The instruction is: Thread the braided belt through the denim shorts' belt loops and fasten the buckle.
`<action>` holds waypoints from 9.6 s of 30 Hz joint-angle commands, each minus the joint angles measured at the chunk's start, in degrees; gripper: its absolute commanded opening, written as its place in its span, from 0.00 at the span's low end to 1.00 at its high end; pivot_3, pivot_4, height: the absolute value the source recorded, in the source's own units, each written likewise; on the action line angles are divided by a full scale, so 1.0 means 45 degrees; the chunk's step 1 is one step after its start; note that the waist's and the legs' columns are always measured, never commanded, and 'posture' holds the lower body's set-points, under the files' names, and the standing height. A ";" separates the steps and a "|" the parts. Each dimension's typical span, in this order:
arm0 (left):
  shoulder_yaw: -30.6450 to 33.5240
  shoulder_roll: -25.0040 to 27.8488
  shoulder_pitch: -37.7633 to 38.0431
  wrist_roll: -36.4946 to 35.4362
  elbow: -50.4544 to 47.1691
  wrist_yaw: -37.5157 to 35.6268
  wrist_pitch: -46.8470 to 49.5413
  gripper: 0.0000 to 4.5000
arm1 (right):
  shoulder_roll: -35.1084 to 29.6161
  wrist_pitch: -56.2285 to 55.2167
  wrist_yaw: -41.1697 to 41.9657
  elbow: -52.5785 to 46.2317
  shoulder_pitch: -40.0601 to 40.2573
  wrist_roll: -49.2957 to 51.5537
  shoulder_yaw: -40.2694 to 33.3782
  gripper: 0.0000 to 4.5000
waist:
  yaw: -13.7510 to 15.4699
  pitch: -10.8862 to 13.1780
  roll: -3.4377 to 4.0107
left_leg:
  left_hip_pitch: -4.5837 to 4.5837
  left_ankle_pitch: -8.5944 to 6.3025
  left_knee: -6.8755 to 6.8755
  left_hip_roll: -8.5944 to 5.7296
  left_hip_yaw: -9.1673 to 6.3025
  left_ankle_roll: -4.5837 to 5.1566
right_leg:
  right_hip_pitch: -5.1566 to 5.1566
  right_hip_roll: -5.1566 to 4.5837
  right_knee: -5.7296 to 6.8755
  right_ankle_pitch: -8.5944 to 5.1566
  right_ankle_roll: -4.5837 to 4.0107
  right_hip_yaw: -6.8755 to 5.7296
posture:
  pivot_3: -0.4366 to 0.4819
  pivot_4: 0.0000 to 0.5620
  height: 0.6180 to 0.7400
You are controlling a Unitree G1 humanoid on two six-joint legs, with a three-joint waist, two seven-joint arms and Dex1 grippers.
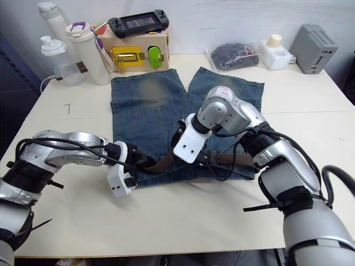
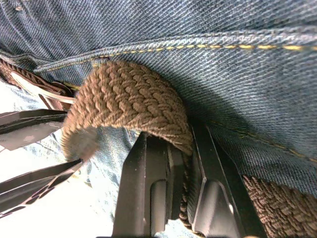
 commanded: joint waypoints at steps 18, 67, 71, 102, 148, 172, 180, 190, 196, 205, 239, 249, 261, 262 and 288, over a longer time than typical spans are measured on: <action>-0.0009 -0.0086 0.0065 -0.0004 0.0090 -0.0071 0.0212 0.00 | 0.0864 -0.0326 -0.1069 0.1464 -0.0785 -0.0935 -0.0159 0.36 | -0.0018 0.0000 0.0001 | -0.0002 0.0000 0.0003 -0.0001 -0.0006 0.0000 | -0.0002 0.0011 0.0005 0.0000 0.0000 -0.0002 | 0.48 0.27 0.22; 1.4850 -0.2154 0.9191 -2.2486 -0.8356 0.2238 2.6404 0.93 | 0.3963 1.2216 -1.4930 -1.1950 1.1214 -0.5332 -0.3719 0.00 | -0.0054 -0.0013 -0.0010 | 0.0029 -0.0032 0.0003 0.0023 -0.0103 -0.0059 | 0.0040 0.0018 -0.0007 -0.0038 -0.0077 0.0108 | 0.48 0.27 0.22; 1.4542 -0.2040 0.9556 -2.2656 -0.8450 0.2440 2.6287 0.93 | 0.4088 1.2377 -1.4471 -1.1848 1.1295 -0.5211 -0.3319 0.00 | -0.0049 -0.0013 -0.0009 | 0.0031 -0.0033 0.0008 0.0022 -0.0082 -0.0061 | 0.0031 0.0036 0.0001 -0.0049 -0.0099 0.0162 | 0.48 0.27 0.22; 1.2356 -0.1349 0.8542 -2.2705 -0.7104 0.0603 2.4631 0.93 | -0.1224 1.5219 0.2449 -0.5466 0.1978 0.7668 -0.1838 0.00 | -0.0030 -0.0011 -0.0010 | 0.0009 -0.0055 0.0011 0.0103 -0.0007 -0.0059 | 0.0078 0.0108 -0.0237 -0.0061 -0.0120 0.0245 | 0.48 0.27 0.22; 0.7332 -0.2222 1.1556 -3.3713 -0.9643 0.9600 2.1754 0.93 | -0.1260 1.8913 0.2215 -0.5855 0.1929 0.8937 -0.1466 0.00 | 0.0023 -0.0009 -0.0005 | 0.0026 -0.0094 0.0032 0.0112 0.0255 0.0017 | 0.0019 0.0029 -0.0230 -0.0063 -0.0122 0.0284 | 0.48 0.27 0.22; 0.8188 -0.3554 1.2128 -3.3875 -0.9324 1.0329 2.0836 0.00 | -0.1547 1.9769 0.0584 -0.6543 0.2578 0.9818 -0.3828 0.99 | 0.0033 -0.0009 -0.0006 | 0.0027 -0.0095 0.0036 0.0112 0.0257 0.0018 | 0.0024 0.0028 -0.0229 -0.0062 -0.0121 0.0285 | 0.48 0.27 0.22; 1.0236 -0.4634 1.4810 -3.3825 -1.0023 1.0613 1.9695 0.00 | -0.0561 2.1889 -0.4605 -1.0344 0.5956 1.1349 -0.8034 0.99 | 0.0059 -0.0011 -0.0009 | 0.0025 -0.0107 0.0035 0.0119 0.0294 0.0039 | 0.0019 0.0020 -0.0232 -0.0062 -0.0121 0.0302 | 0.48 0.27 0.22; 0.9396 -0.4855 1.4591 -3.2814 -0.9977 1.0897 1.9873 0.00 | -0.0438 1.9805 -0.7466 -1.4072 1.0294 1.0913 -0.9098 0.99 | 0.0528 -0.0014 -0.0007 | 0.0025 -0.0105 0.0074 0.0117 0.0320 0.0053 | 0.0043 0.0022 -0.0269 -0.0063 -0.0123 0.0332 | 0.48 0.27 0.22; 0.8672 -0.4998 1.3903 -3.2474 -0.9438 1.1685 1.9901 0.00 | -0.2388 1.6851 -0.5861 -1.4488 1.2270 1.0092 -0.8945 0.99 | 0.0675 -0.0014 -0.0007 | 0.0029 -0.0106 0.0073 0.0127 0.0360 0.0061 | 0.0045 0.0022 -0.0299 -0.0064 -0.0120 0.0332 | 0.48 0.27 0.22; 0.8218 -0.4916 1.3320 -3.1575 -0.9345 1.3930 1.9876 0.00 | -0.3566 1.5451 -0.4938 -1.3411 1.1778 0.9866 -0.9017 0.99 | 0.0707 -0.0013 -0.0008 | 0.0030 -0.0107 0.0069 0.0159 0.0395 0.0063 | 0.0044 0.0024 -0.0330 -0.0065 -0.0119 0.0318 | 0.48 0.27 0.22; 0.7864 -0.2080 1.1221 -3.1447 -1.1793 1.8508 2.0319 0.00 | -0.3303 1.4891 -0.5340 -1.3170 1.1183 0.9621 -0.7940 0.99 | 0.0734 -0.0012 -0.0008 | 0.0029 -0.0109 0.0070 0.0166 0.0405 0.0065 | 0.0041 0.0029 -0.0332 -0.0065 -0.0119 0.0322 | 0.48 0.27 0.22; 0.7352 -0.1721 1.0685 -3.3946 -1.1781 2.0975 1.9528 0.00 | -0.3078 1.4987 -0.5687 -1.3310 1.1095 0.9606 -0.7608 0.99 | 0.0722 -0.0011 -0.0008 | 0.0030 -0.0109 0.0071 0.0165 0.0404 0.0065 | 0.0040 0.0032 -0.0328 -0.0065 -0.0119 0.0325 | 0.48 0.27 0.22; 0.6604 -0.1654 1.0211 -3.4561 -1.1444 2.2119 1.8914 0.00 | -0.3030 1.5173 -0.6107 -1.3652 1.1324 0.9671 -0.7678 0.99 | 0.0745 -0.0012 -0.0008 | 0.0027 -0.0109 0.0072 0.0166 0.0404 0.0065 | 0.0037 0.0034 -0.0325 -0.0065 -0.0119 0.0332 | 0.48 0.27 0.22; 0.6476 -0.1680 1.0055 -3.4516 -1.1324 2.2131 1.8927 0.00 | -0.3037 1.5214 -0.6138 -1.3682 1.1333 0.9684 -0.7699 0.99 | 0.0753 -0.0011 -0.0008 | 0.0027 -0.0109 0.0072 0.0165 0.0404 0.0065 | 0.0037 0.0034 -0.0327 -0.0065 -0.0119 0.0332 | 0.48 0.27 0.22; 0.4970 -0.2180 0.8309 -3.2566 -0.9691 1.8415 2.1425 0.00 | -0.3314 1.5562 -0.6870 -1.4140 1.1637 0.9761 -0.8113 0.99 | 0.0740 -0.0012 -0.0008 | 0.0028 -0.0108 0.0072 0.0164 0.0402 0.0065 | 0.0040 0.0038 -0.0329 -0.0065 -0.0118 0.0337 | 0.48 0.27 0.22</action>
